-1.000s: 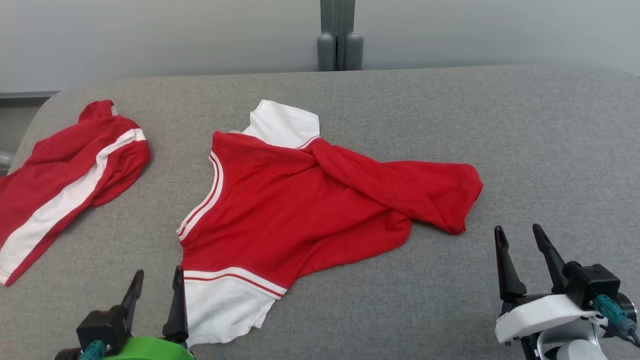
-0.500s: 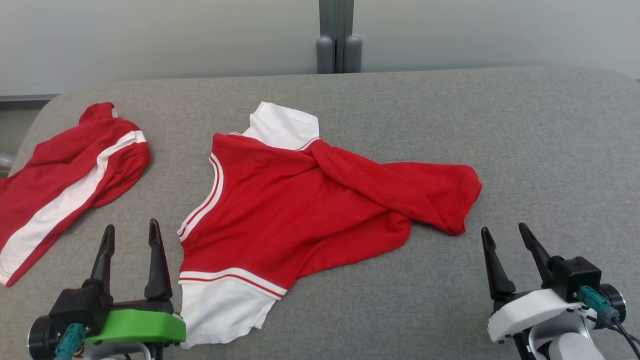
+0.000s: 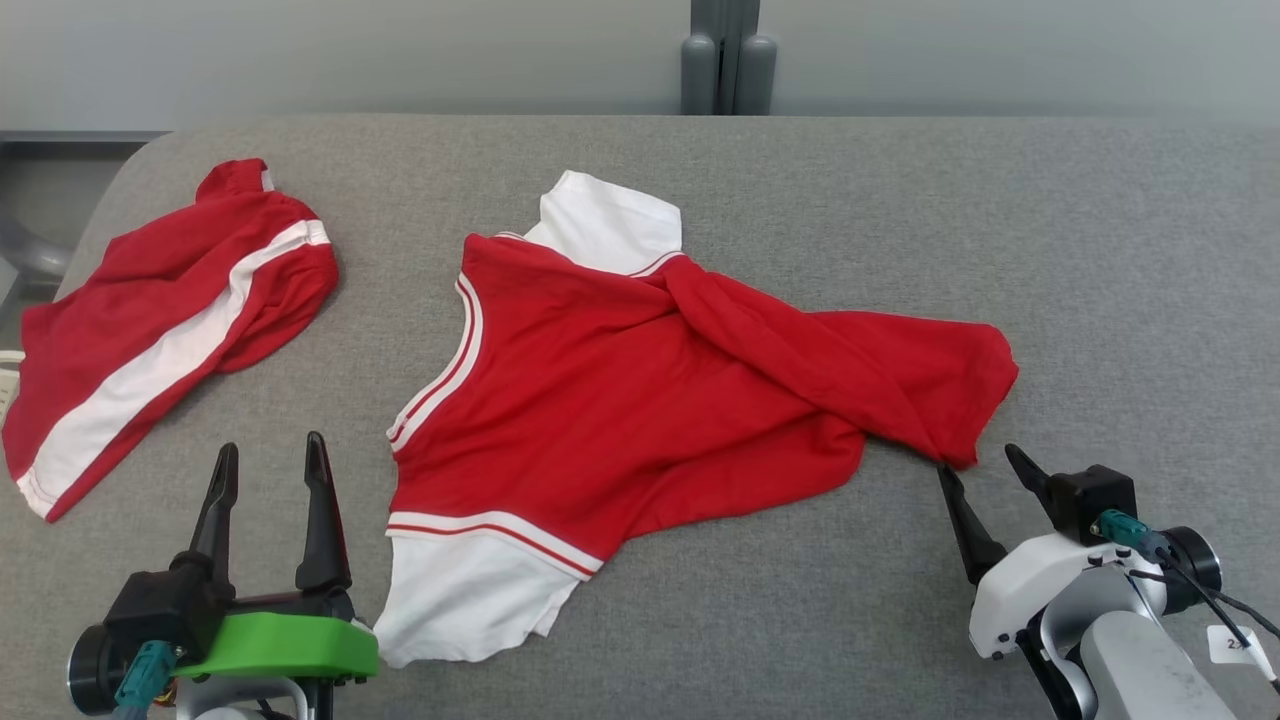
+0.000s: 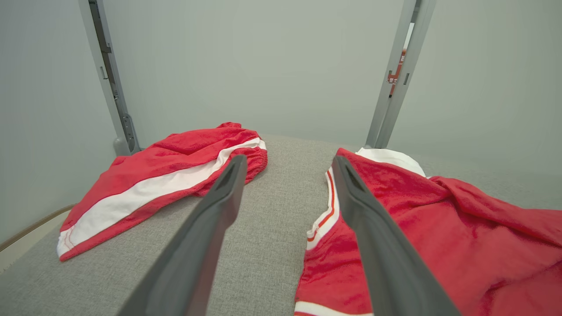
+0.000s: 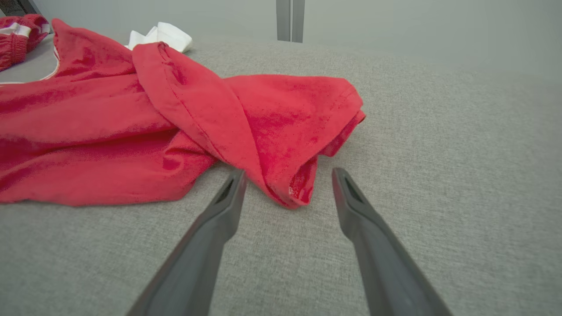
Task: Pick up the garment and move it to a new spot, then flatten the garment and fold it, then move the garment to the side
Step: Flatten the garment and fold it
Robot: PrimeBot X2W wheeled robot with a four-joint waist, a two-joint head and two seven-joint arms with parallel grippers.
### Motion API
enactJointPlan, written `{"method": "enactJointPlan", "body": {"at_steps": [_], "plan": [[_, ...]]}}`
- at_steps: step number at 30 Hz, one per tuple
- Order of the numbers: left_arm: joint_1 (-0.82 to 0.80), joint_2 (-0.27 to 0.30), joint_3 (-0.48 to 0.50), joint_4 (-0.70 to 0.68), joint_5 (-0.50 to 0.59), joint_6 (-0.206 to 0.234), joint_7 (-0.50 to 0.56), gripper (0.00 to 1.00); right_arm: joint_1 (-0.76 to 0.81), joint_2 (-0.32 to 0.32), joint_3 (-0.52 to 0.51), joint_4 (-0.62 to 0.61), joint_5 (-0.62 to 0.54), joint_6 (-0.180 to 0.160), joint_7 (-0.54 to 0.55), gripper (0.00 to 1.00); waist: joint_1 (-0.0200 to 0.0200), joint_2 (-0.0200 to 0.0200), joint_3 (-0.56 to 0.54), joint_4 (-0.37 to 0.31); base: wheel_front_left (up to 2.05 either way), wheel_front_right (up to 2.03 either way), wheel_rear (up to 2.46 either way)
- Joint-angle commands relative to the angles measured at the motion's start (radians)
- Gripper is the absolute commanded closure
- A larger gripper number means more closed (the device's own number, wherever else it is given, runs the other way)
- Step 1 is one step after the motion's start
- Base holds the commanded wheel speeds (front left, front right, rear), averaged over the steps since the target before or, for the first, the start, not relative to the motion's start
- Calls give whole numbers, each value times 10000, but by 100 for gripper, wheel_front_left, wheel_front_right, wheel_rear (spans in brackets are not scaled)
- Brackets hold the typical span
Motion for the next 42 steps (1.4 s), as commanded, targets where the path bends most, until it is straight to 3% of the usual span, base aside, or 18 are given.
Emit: {"method": "enactJointPlan", "body": {"at_steps": [1,8,9,10,16,21,30,42], "plan": [[-203,-28,84,52,50,-88,-2,0,-249,-113,45,297,119,-7,-36,0,0,-1,186,197,0,0,0],[-392,-254,281,190,233,-326,-3,0,-1161,-237,565,1909,415,-7,-423,0,0,-1,428,479,0,0,0],[-399,-263,291,221,255,-355,-3,0,-1253,-221,650,2101,449,-7,-420,55,0,-1,436,486,0,0,0],[-415,-275,303,243,267,-372,-3,0,-1379,-224,725,2289,496,-7,-484,100,0,-1,440,491,0,0,0],[-142,-330,367,404,342,-437,-3,0,-1628,-224,1123,2637,757,-7,-832,100,0,-1,150,261,0,0,0],[88,-339,466,506,371,-462,-4,0,-1213,-309,1323,1927,821,-7,-927,100,0,-1,-239,-194,0,0,0],[402,-341,371,534,163,-358,-4,0,186,-378,849,-1196,619,-8,-848,100,0,-1,-698,-938,0,0,0],[378,-338,425,491,163,-341,-4,0,2090,-73,-14,-6195,260,-8,1059,100,0,-1,-575,-1148,0,0,0]]}}
